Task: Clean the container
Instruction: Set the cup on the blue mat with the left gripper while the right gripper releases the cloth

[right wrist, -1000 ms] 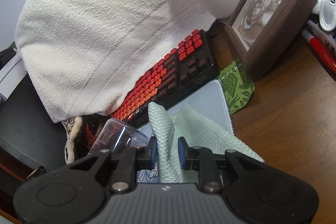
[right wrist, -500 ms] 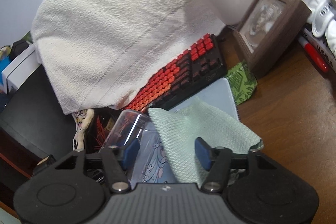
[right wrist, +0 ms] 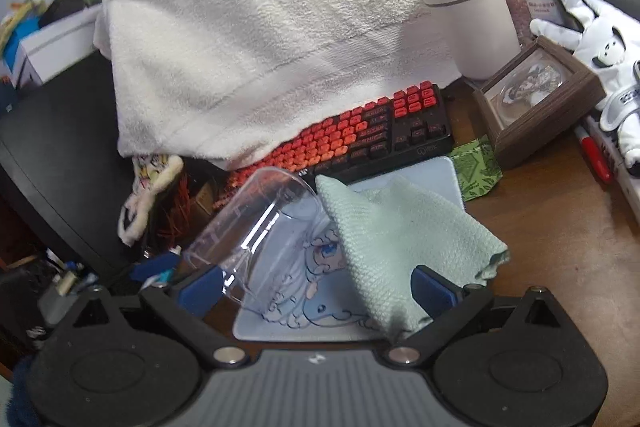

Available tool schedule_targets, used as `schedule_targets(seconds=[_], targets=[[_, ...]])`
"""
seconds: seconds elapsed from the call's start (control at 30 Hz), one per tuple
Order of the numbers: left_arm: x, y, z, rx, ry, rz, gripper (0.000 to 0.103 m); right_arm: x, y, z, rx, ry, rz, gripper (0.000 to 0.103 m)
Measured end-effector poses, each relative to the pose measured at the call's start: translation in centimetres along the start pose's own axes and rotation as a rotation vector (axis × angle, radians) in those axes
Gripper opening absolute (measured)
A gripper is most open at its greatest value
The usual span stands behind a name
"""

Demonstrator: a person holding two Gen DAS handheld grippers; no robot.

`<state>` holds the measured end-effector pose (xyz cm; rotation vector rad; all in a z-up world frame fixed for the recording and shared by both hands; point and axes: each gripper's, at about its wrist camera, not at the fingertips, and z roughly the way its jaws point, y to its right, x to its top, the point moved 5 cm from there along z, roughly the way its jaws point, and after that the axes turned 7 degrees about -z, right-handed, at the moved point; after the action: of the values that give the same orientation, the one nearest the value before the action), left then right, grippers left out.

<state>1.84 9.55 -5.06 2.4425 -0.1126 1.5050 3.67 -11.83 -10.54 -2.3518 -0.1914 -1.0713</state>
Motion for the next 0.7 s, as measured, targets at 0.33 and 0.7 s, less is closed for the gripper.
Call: schedule_targets(seconds=[0.33,0.7], targets=[[-1.2,2.5,-3.7,0.037,0.042,-0.043,0.102,-0.9,-3.2,-2.2,-0.206,-0.008,-0.076,0.101],[-3.3,3.4,-6.1,0.097,0.044,-0.097,0.102,-2.5,-6.5,-4.3,-0.285,0.014,-0.152,0.101]])
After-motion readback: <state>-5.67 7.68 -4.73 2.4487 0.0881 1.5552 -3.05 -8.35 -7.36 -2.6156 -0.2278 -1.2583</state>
